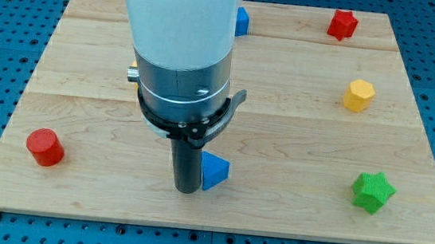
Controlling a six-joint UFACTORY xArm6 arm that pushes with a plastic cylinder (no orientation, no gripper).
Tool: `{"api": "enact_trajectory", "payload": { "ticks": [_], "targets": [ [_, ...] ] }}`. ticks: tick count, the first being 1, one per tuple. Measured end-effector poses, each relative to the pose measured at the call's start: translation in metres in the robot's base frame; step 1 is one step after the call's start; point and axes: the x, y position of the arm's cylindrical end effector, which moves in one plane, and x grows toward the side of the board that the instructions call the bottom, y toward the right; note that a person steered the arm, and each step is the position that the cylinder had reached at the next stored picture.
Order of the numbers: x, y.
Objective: Slightly push the blue triangle to the right
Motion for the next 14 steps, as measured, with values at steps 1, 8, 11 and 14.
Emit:
{"api": "enact_trajectory", "payload": {
  "ticks": [1, 8, 11, 14],
  "targets": [
    [0.000, 0.003],
    [-0.014, 0.003],
    [-0.027, 0.006],
    [-0.013, 0.006]
  ]
}}
